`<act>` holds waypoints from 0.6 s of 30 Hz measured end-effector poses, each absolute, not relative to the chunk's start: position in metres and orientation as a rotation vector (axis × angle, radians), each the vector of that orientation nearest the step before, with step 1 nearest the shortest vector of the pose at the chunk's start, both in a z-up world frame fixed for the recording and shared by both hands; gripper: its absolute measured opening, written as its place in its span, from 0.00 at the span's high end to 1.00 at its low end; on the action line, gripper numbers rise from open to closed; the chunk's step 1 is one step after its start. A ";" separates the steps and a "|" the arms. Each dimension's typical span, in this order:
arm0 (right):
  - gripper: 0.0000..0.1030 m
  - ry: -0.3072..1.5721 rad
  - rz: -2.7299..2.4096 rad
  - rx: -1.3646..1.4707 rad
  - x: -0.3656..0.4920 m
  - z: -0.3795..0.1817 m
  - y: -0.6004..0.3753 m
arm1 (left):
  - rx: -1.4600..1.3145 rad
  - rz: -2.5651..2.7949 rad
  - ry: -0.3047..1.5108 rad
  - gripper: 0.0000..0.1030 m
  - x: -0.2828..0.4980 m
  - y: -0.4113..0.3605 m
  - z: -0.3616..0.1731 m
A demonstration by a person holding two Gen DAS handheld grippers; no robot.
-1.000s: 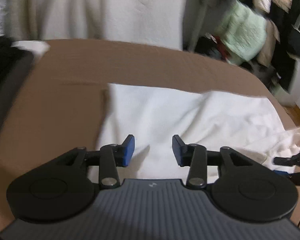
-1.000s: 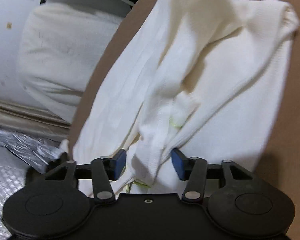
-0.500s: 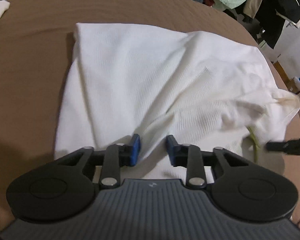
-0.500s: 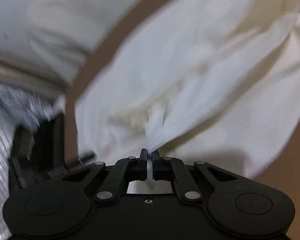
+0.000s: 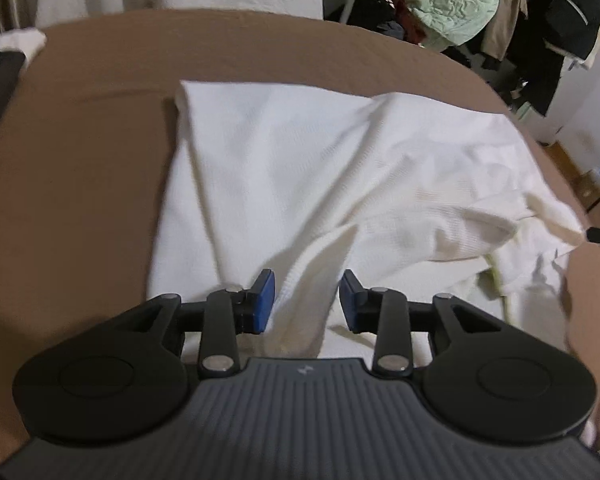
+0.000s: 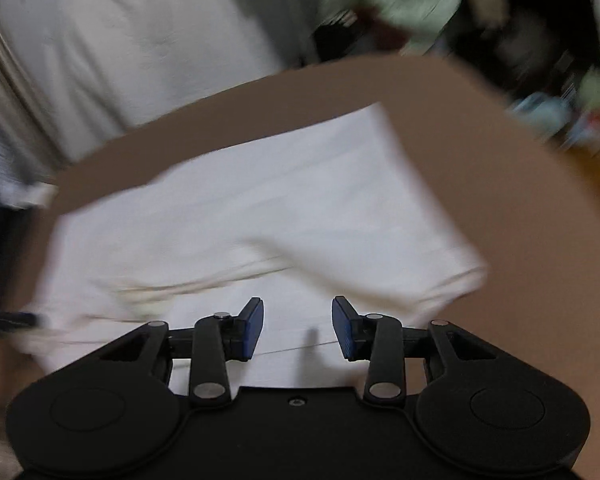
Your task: Fold clothes
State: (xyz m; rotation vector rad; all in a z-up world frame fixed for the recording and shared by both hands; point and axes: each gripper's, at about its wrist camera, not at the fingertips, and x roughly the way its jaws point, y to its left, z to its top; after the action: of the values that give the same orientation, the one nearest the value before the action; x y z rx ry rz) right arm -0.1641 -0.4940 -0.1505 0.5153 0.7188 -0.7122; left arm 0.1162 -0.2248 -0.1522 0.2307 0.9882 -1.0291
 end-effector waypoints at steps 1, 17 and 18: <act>0.58 0.727 -0.757 0.452 -0.169 -0.153 -0.495 | 0.240 -1.035 0.994 0.68 0.114 -0.227 -0.153; 0.98 0.357 -0.891 0.329 -0.203 -0.166 -0.524 | 0.290 -0.975 0.747 0.93 0.078 -0.207 -0.140; 0.98 0.369 -0.890 0.355 -0.208 -0.169 -0.529 | 0.295 -0.968 0.745 0.93 0.074 -0.204 -0.140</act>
State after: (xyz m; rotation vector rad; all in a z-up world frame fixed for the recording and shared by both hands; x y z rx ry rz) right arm -0.2082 -0.5288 -0.1689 0.3547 0.3685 -0.8896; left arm 0.0744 -0.2040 -0.1396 0.2952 0.7450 -0.9680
